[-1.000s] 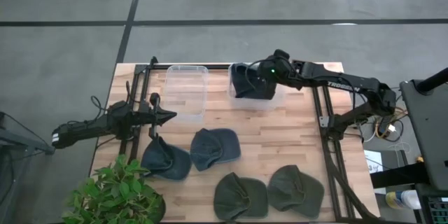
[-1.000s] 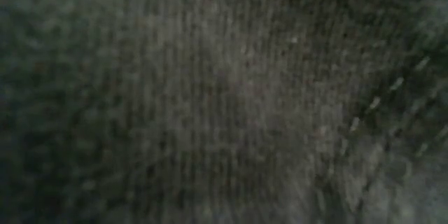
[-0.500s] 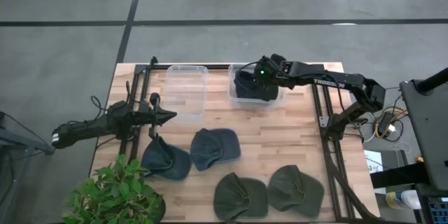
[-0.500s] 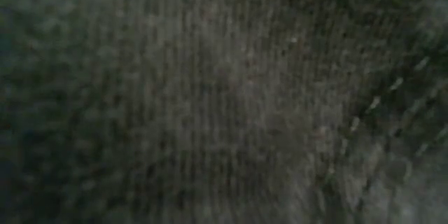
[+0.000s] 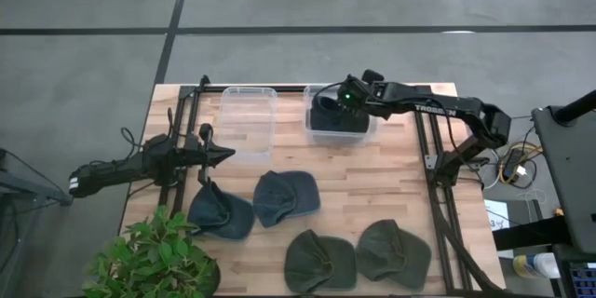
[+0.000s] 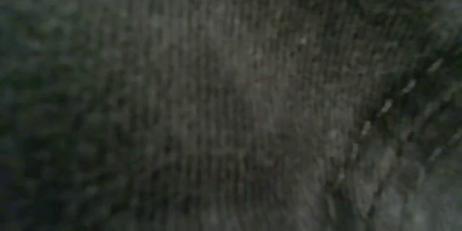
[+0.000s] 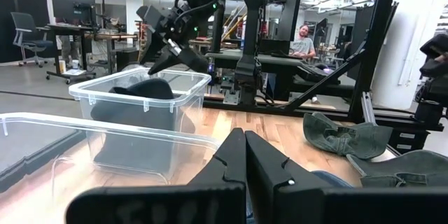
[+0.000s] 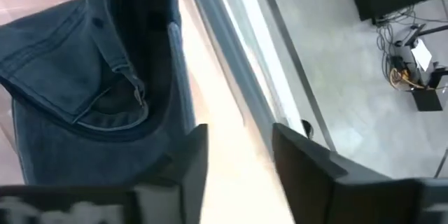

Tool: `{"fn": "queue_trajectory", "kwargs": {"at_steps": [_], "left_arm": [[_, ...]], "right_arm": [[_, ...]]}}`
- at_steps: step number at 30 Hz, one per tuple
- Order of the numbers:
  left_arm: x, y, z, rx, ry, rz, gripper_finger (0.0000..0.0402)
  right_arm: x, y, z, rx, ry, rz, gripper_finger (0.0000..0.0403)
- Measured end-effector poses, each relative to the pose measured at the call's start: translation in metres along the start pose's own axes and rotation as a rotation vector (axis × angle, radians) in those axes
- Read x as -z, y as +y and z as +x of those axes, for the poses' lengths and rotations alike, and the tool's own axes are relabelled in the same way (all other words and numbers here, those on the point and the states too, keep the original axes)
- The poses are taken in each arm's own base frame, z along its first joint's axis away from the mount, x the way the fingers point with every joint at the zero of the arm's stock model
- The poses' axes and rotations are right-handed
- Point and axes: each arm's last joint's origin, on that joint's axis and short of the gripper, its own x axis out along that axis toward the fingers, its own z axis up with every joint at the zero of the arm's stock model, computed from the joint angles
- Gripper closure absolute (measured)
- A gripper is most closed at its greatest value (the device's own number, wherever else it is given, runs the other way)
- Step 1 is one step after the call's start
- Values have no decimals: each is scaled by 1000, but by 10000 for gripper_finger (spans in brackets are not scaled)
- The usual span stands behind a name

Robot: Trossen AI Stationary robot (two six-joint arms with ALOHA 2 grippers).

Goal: Pick & Place hat
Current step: Put the right blue cap into the right transparent bin

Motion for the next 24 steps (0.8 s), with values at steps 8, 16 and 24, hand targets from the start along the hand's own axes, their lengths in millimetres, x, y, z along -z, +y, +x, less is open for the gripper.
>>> {"fn": "queue_trajectory", "kwargs": {"at_steps": [8,16,24], "left_arm": [[0,0,0,0,0,0,402],[0,0,0,0,0,0,402],[0,0,0,0,0,0,402]], "right_arm": [[8,-18,-35,16,-80,39,187],[26,-36,-84,-101,-228,96,184],[41,-41,-117,-446,-357,211,184]]}}
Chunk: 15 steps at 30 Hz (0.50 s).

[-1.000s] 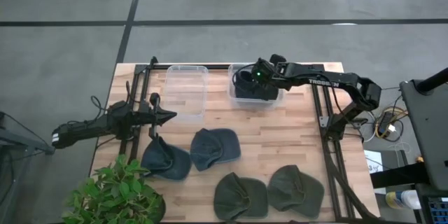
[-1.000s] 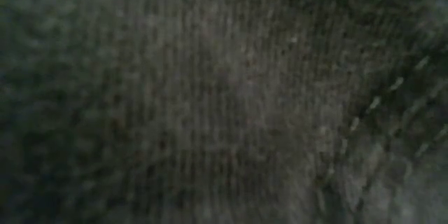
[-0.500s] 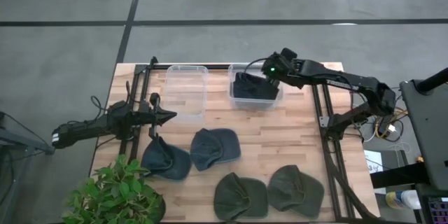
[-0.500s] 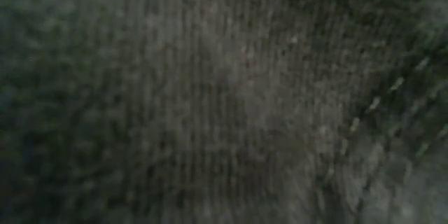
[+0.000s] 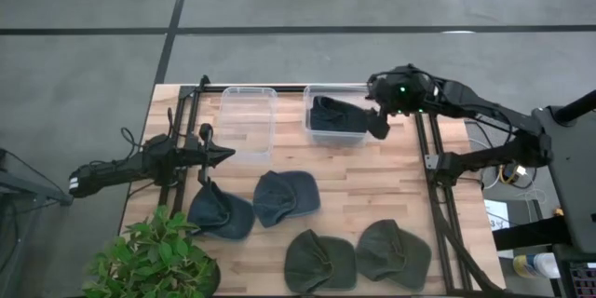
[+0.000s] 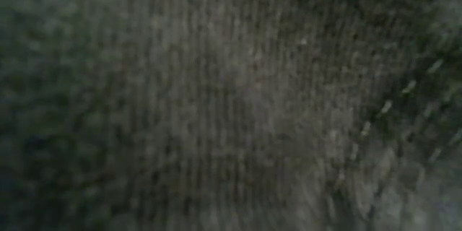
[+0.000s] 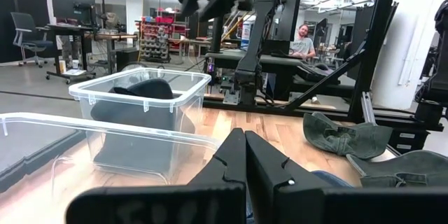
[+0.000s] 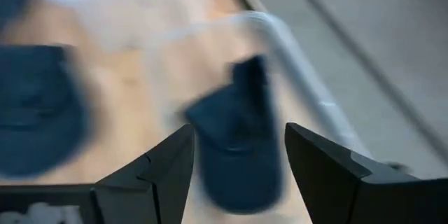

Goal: Pick & Place hat
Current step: Put the right blue cap into the right transparent bin

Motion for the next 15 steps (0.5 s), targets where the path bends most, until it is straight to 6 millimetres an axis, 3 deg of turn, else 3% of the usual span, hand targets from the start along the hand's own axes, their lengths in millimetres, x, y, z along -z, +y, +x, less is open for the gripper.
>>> {"fn": "queue_trajectory", "kwargs": {"at_steps": [8,15], "left_arm": [[0,0,0,0,0,0,402],[0,0,0,0,0,0,402]], "right_arm": [[1,13,-2,-329,18,90,184],[11,42,20,-423,123,6,184]]}}
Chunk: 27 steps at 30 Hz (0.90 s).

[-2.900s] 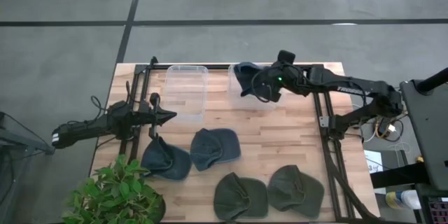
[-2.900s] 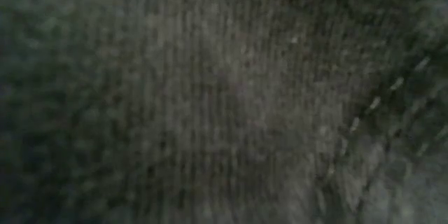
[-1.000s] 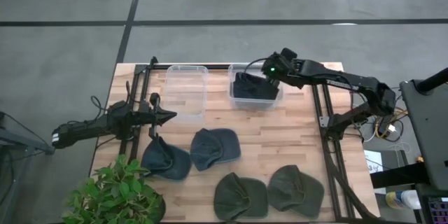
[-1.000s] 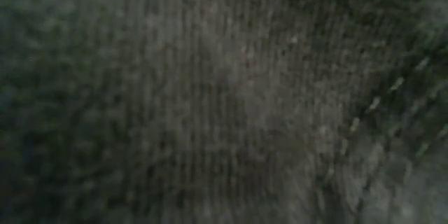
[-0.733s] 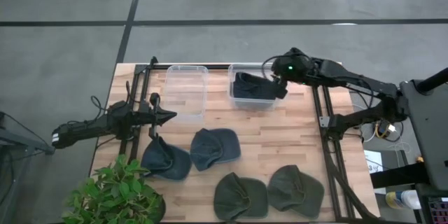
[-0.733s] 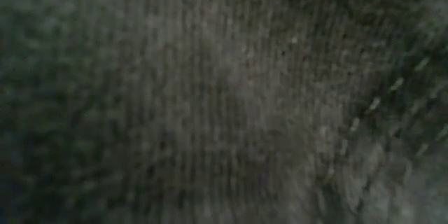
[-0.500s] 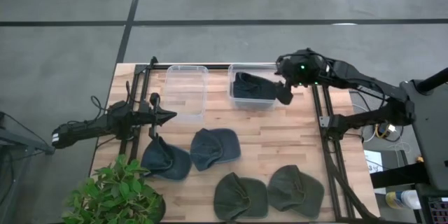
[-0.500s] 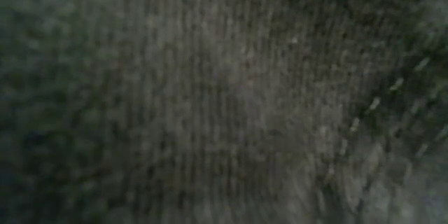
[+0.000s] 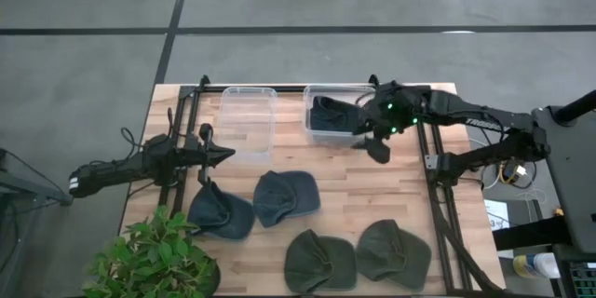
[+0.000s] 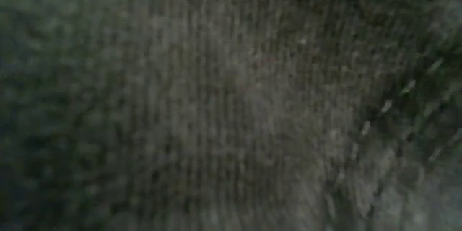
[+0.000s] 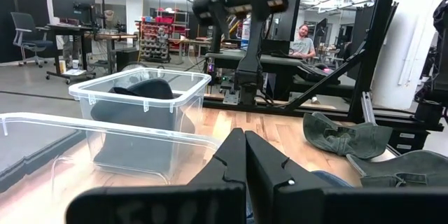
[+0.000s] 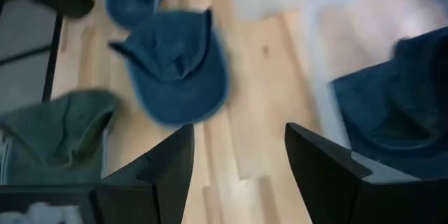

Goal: Pick & Place hat
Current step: Put the right blue cap into the right transparent bin

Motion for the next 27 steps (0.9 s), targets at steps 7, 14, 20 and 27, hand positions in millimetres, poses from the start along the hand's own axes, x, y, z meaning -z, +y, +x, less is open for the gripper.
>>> {"fn": "queue_trajectory", "kwargs": {"at_steps": [7,14,20,27], "left_arm": [[0,0,0,0,0,0,402],[0,0,0,0,0,0,402],[0,0,0,0,0,0,402],[0,0,0,0,-1,0,402]], "right_arm": [[12,17,48,-66,97,-24,184],[18,32,100,-115,96,1,184],[26,45,143,-157,114,-67,184],[37,41,183,-126,184,51,184]]}}
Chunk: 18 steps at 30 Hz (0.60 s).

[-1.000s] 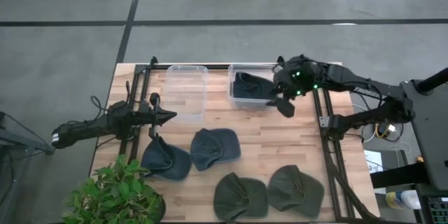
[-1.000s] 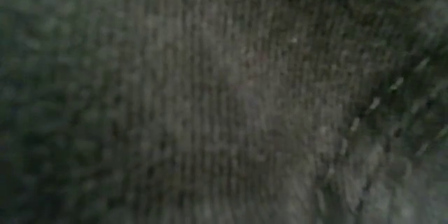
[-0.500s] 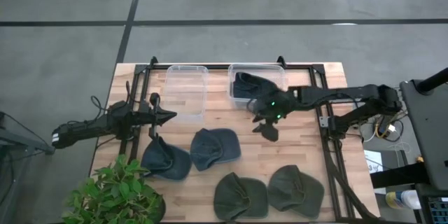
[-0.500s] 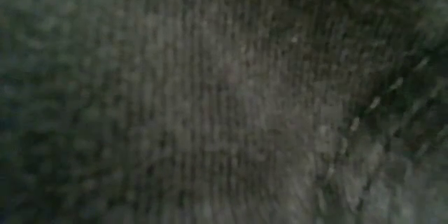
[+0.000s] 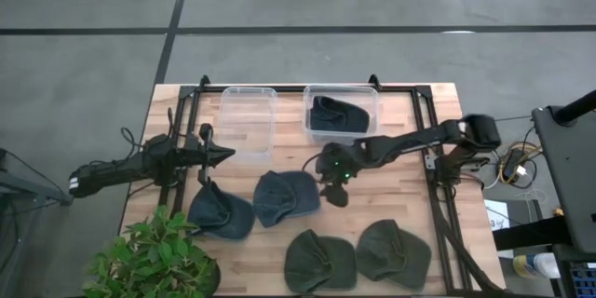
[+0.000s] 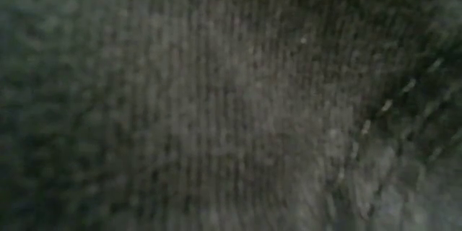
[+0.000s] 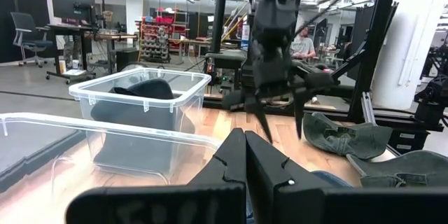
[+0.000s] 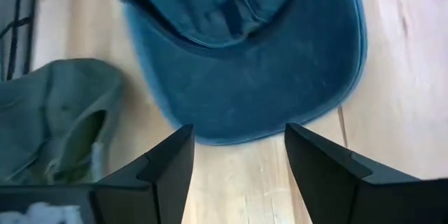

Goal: Pick & Place hat
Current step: Put the right blue cap into the right transparent bin

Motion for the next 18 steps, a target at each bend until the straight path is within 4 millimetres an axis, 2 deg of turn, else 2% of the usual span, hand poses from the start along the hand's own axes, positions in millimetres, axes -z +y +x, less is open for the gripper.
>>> {"fn": "queue_trajectory", "kwargs": {"at_steps": [4,9,13,18], "left_arm": [[0,0,0,0,0,0,402],[0,0,0,0,0,0,402],[0,0,0,0,0,0,402],[0,0,0,0,1,0,402]], "right_arm": [[2,-10,19,134,-10,81,184],[3,-17,35,213,-2,117,184],[2,-20,43,246,-26,121,184],[1,-23,43,319,-57,116,184]]}}
